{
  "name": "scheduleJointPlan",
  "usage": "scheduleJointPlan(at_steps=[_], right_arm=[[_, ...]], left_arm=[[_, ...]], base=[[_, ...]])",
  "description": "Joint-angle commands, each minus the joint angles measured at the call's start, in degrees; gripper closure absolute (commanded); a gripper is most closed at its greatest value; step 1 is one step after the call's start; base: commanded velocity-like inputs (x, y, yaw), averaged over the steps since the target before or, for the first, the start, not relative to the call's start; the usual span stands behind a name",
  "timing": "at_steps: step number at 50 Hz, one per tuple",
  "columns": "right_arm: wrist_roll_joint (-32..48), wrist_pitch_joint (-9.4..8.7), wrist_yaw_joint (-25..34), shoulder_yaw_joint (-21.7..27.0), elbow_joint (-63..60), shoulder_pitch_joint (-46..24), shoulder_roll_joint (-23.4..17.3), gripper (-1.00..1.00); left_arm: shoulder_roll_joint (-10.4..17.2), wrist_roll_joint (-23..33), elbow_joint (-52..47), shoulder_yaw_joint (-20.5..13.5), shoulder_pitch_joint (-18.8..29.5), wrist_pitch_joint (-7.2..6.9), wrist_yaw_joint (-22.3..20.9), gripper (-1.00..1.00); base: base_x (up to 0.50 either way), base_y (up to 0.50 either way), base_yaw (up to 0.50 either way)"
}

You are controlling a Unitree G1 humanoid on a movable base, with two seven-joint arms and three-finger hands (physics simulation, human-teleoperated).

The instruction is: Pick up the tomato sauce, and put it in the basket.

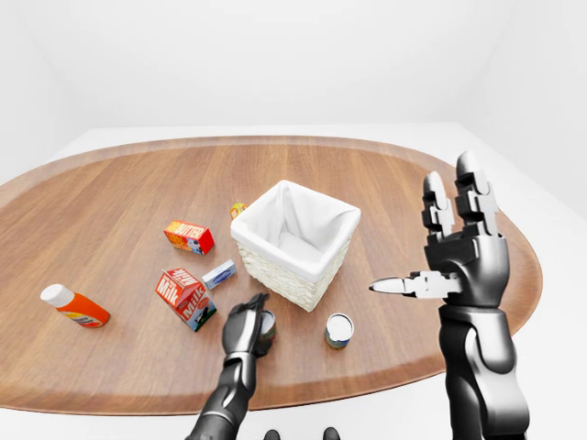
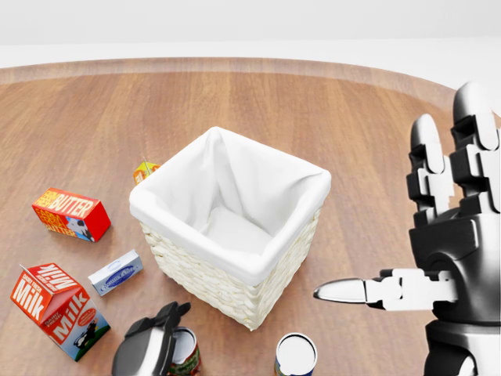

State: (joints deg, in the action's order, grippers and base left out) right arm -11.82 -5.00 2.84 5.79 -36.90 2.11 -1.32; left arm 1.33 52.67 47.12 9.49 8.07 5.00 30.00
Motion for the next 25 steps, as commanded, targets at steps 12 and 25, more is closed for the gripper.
scheduleJointPlan(at_steps=[12, 25], right_arm=[[-0.2, 0.00, -0.1, 0.2, -0.2, -0.2, -0.1, -1.00], [-0.2, 0.00, -0.1, 0.2, 0.0, -0.3, -0.1, -1.00]], left_arm=[[-0.5, -1.1, -5.1, -0.1, -1.7, 0.00, 0.0, 1.00], [-0.2, -2.7, -14.1, -0.5, -5.1, 0.00, -4.7, 1.00]], base=[[0.00, 0.00, 0.00], [0.00, 0.00, 0.00]])
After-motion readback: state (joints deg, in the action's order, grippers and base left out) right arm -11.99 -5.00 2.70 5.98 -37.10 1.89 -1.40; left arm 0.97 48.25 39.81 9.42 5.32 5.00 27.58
